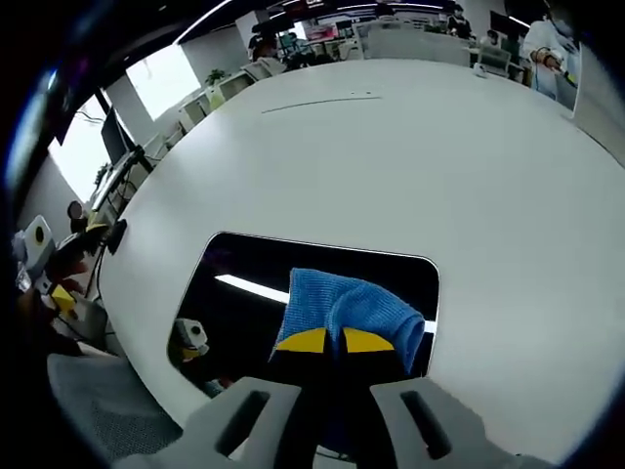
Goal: Wipe the mirror surface with the cleaning cloth until all visible marks leave the cleaned area.
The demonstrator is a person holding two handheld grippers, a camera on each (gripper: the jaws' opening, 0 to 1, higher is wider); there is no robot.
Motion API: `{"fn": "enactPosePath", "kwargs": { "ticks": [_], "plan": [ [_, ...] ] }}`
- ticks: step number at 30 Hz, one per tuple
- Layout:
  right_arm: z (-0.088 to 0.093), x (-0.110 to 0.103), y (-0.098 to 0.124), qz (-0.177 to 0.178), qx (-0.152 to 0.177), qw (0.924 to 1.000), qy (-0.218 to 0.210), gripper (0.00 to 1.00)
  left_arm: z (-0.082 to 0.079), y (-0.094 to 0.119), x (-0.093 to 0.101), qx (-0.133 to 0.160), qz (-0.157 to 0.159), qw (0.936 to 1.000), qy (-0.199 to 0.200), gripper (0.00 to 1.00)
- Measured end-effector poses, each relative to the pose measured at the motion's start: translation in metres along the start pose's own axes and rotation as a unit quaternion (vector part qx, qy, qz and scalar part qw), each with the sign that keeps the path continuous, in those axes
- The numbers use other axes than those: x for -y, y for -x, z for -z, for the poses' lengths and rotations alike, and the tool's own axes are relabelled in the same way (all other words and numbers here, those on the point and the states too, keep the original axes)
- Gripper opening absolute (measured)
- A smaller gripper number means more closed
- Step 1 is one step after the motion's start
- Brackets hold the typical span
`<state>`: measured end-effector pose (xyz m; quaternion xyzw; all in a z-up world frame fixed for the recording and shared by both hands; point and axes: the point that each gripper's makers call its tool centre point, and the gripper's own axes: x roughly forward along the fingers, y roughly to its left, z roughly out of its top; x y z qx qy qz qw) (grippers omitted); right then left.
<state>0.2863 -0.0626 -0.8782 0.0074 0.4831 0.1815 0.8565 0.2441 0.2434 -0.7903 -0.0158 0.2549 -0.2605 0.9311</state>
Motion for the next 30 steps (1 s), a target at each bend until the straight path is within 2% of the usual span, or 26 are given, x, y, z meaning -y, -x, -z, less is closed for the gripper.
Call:
{"fn": "enactPosePath", "kwargs": {
  "ticks": [8, 10, 14, 19, 30],
  "plan": [
    [0.003, 0.016, 0.005, 0.007, 0.001, 1.0, -0.002, 0.0, 0.0, 0.004, -0.002, 0.003, -0.001, 1.0, 0.003, 0.99],
    [0.004, 0.02, 0.007, 0.011, -0.001, 0.9999, -0.002, 0.0, -0.004, 0.005, -0.004, 0.017, -0.004, 0.9996, 0.02, 0.99],
    [0.004, 0.027, 0.009, 0.017, -0.005, 0.9998, 0.003, 0.0, -0.002, 0.006, -0.007, 0.021, -0.011, 0.9993, 0.028, 0.99],
    [0.005, 0.032, 0.01, 0.02, -0.005, 0.9998, 0.0, 0.0, 0.001, 0.005, -0.002, 0.011, -0.006, 0.9998, 0.017, 0.99],
    [0.007, 0.034, 0.012, 0.021, -0.007, 0.9997, -0.005, 0.0, -0.001, 0.005, 0.002, 0.012, -0.001, 0.9998, 0.013, 0.99]
  ]
}}
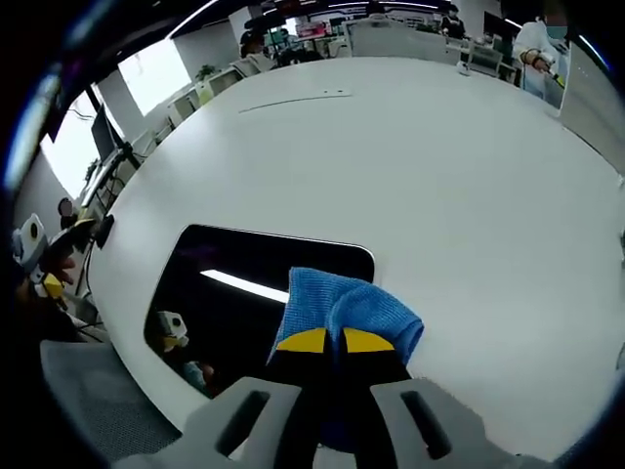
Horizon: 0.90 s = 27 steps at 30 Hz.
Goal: Wipe the mirror surface with the cleaning cloth until all visible marks leave the cleaned area.
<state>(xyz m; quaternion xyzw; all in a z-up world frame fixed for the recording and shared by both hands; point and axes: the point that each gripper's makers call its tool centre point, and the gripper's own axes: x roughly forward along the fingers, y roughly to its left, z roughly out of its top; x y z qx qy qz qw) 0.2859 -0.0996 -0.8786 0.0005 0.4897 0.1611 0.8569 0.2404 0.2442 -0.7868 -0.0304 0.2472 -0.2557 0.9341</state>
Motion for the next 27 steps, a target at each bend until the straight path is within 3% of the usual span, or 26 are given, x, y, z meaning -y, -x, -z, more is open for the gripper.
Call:
{"fn": "enactPosePath", "kwargs": {
  "ticks": [13, 27],
  "plan": [
    [0.001, 0.004, 0.001, 0.008, 0.004, 0.9999, -0.006, 0.0, -0.004, -0.003, 0.003, 0.003, 0.003, 1.0, -0.004, 0.99],
    [0.019, -0.002, 0.011, 0.018, 0.008, 0.9996, -0.017, 0.0, -0.004, -0.003, 0.003, 0.004, 0.003, 1.0, 0.0, 0.99]
  ]
}}
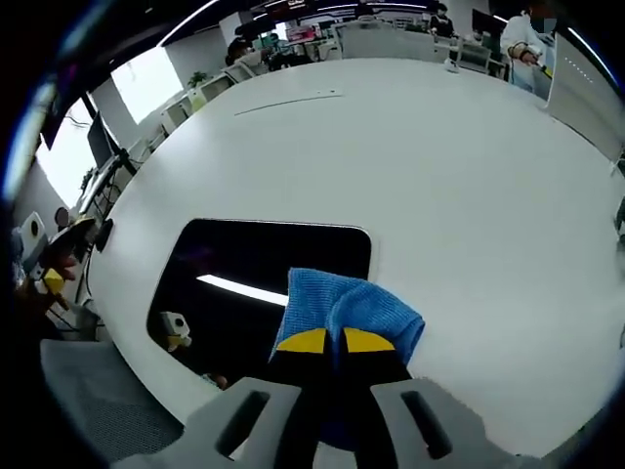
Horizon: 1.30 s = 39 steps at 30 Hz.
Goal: Wipe the mirror surface with the cleaning cloth until all visible marks leave the cleaned area.
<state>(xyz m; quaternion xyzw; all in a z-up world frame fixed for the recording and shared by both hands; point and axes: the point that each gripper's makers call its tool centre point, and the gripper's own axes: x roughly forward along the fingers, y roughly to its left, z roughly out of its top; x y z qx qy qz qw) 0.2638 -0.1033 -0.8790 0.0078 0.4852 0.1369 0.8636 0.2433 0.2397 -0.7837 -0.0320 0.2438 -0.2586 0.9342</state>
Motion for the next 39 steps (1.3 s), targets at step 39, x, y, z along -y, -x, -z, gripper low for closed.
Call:
{"fn": "enactPosePath", "kwargs": {
  "ticks": [39],
  "plan": [
    [0.032, -0.005, 0.019, 0.005, 0.02, 0.9969, -0.076, 0.0, 0.007, -0.002, 0.002, -0.003, 0.004, 1.0, 0.0, 0.99]
  ]
}}
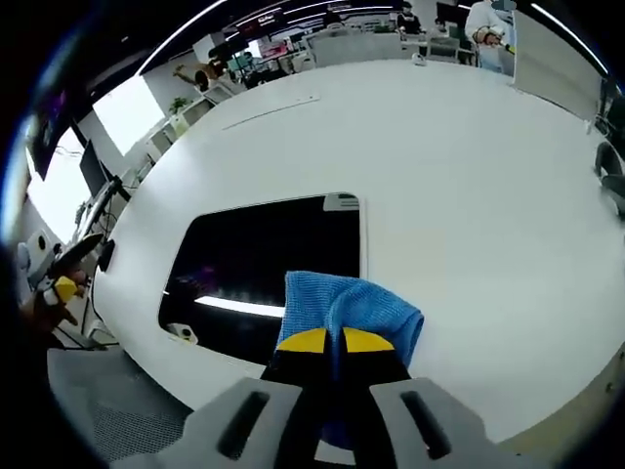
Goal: Wipe the mirror surface with the cleaning cloth until all visible marks leave the cleaned area.
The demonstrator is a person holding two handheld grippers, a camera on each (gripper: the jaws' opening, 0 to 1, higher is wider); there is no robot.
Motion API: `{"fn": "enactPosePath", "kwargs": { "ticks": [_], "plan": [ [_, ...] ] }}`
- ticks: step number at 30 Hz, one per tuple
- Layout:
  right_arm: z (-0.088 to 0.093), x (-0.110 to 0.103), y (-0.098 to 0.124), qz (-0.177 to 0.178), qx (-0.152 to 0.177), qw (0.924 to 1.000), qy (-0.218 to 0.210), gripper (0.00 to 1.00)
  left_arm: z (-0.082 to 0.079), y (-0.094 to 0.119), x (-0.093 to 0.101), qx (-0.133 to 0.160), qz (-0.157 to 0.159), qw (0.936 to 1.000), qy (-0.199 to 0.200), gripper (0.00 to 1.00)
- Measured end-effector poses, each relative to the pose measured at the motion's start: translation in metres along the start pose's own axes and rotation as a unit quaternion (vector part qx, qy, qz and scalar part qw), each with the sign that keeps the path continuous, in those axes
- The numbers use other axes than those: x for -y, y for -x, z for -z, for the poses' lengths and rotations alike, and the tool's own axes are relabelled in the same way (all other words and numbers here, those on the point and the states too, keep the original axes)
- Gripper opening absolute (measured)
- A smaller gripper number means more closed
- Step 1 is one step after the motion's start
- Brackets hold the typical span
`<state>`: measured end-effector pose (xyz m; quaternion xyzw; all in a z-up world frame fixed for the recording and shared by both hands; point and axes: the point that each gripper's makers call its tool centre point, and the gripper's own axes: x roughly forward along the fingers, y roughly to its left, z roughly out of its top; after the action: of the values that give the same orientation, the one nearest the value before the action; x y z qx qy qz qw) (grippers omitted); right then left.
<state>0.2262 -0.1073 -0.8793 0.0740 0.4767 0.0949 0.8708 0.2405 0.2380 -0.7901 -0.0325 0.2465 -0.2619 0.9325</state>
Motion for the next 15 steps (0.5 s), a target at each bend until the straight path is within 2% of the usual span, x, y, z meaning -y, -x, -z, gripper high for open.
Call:
{"fn": "enactPosePath", "kwargs": {
  "ticks": [8, 15],
  "plan": [
    [0.0006, -0.0007, -0.0006, 0.004, -0.01, 0.9999, -0.005, 0.0, -0.0011, -0.0055, 0.0095, -0.002, 0.013, 0.9999, -0.005, 0.99],
    [0.001, -0.0011, -0.0002, 0.005, -0.013, 0.9999, -0.005, 0.0, -0.0047, -0.0057, 0.0091, -0.002, 0.013, 0.9999, -0.008, 0.99]
  ]
}}
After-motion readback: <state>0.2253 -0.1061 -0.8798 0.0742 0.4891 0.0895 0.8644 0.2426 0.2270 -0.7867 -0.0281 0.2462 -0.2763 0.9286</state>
